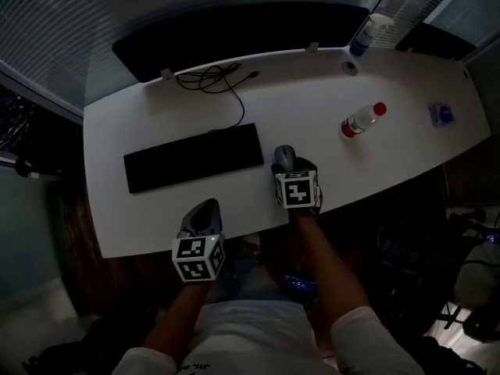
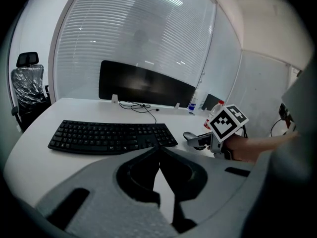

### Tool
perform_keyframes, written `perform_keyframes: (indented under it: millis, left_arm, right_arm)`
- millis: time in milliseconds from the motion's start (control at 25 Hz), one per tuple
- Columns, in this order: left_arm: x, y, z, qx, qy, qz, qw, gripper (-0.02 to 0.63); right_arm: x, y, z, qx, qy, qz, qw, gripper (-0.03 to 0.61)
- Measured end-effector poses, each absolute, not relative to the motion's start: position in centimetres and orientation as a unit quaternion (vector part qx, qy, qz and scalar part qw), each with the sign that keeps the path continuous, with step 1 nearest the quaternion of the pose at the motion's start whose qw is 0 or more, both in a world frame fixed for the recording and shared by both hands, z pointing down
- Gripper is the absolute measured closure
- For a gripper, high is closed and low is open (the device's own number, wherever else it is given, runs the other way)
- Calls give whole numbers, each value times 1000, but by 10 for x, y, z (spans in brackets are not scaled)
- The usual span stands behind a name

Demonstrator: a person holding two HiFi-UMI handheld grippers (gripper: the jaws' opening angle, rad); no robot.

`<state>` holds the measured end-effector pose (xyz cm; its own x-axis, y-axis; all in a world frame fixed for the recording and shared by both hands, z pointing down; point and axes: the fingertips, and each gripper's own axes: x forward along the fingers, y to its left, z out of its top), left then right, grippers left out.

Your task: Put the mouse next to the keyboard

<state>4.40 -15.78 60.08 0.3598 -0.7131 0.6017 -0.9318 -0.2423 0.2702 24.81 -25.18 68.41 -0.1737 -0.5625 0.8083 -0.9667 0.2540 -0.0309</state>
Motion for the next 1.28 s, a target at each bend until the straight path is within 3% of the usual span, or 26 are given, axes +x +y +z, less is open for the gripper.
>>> perform_keyframes:
  millis: [1280]
  left_arm:
    - [44,-157,607,766,-533,198,300,609]
  right_arm:
    - [254,-261,717,508,-714,307,370,272]
